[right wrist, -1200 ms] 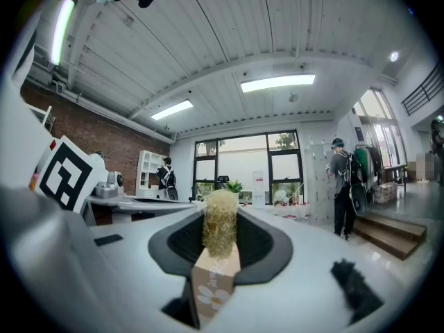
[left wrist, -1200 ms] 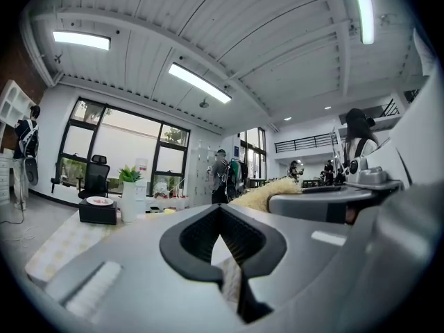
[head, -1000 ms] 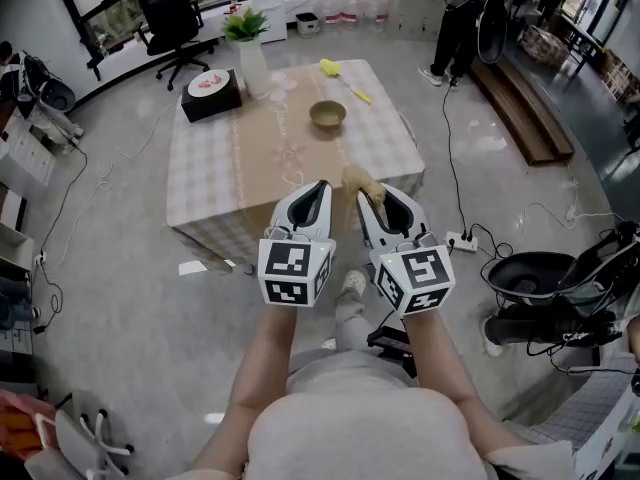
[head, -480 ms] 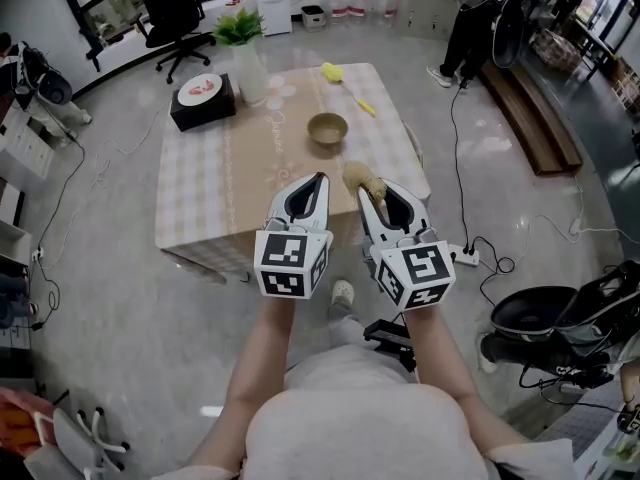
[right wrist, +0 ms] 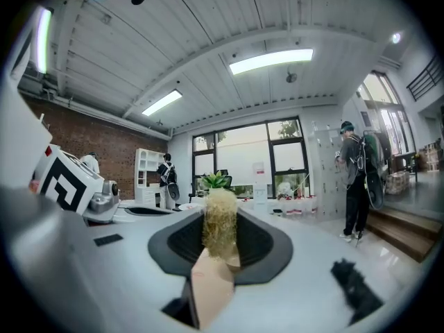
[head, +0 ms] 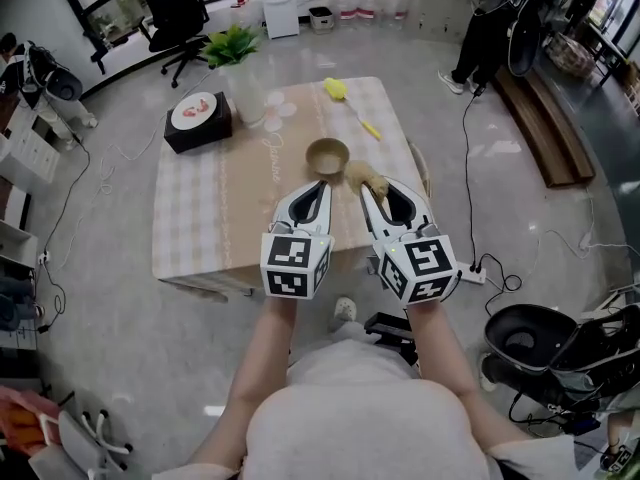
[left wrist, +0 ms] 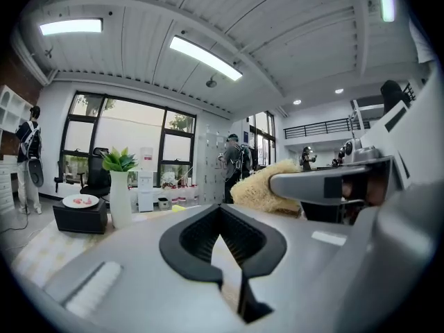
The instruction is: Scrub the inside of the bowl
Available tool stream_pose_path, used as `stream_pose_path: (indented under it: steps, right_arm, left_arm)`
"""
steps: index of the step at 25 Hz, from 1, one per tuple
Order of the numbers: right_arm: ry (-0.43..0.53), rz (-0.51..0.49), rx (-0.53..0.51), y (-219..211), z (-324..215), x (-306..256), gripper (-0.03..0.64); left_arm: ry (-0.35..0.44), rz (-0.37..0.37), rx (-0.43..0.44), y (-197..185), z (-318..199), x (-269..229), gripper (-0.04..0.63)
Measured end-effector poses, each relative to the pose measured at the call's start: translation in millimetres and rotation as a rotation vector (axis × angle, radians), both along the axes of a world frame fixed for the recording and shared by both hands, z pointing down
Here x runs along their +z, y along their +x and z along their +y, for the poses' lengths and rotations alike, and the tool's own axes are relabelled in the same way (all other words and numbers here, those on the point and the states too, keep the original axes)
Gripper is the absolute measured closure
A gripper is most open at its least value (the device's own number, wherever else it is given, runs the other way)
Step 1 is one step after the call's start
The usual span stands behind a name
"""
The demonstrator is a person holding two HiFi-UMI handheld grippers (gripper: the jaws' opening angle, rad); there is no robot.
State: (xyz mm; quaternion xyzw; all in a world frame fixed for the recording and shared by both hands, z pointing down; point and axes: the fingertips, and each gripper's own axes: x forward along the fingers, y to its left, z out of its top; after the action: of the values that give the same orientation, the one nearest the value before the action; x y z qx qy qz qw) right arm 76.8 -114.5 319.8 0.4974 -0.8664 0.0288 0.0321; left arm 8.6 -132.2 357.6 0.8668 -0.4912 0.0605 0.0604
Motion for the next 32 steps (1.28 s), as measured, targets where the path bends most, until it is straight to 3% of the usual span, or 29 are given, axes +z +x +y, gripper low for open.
stream_pose_path:
  steps: [6,10,22,28,32]
  right_arm:
    - [-0.024,-0.008,-0.031,6,-50,8,0.514]
    - [-0.037,-0.008,-0.050,6,-75,15,0.514]
    - [-0.073,-0.004,-0.088,8,-103,31,0.514]
    - [-0.087,-0.018,-0.100,4,-119,40,0.514]
    - [-0.104,-0.035,-0.097,1,-132,47,0.514]
  left_arm:
    - [-0.048,0.004,0.030,13,-42,13,0.584]
    - [-0.068,-0.020,0.036,15,-64,26,0.528]
    - [-0.114,-0.027,0.018,10,-91,43,0.454]
    - [-0.145,-0.071,0.069,15,-101,58,0.332]
    - [-0.161,-0.041,0.111,17,-111,63,0.247]
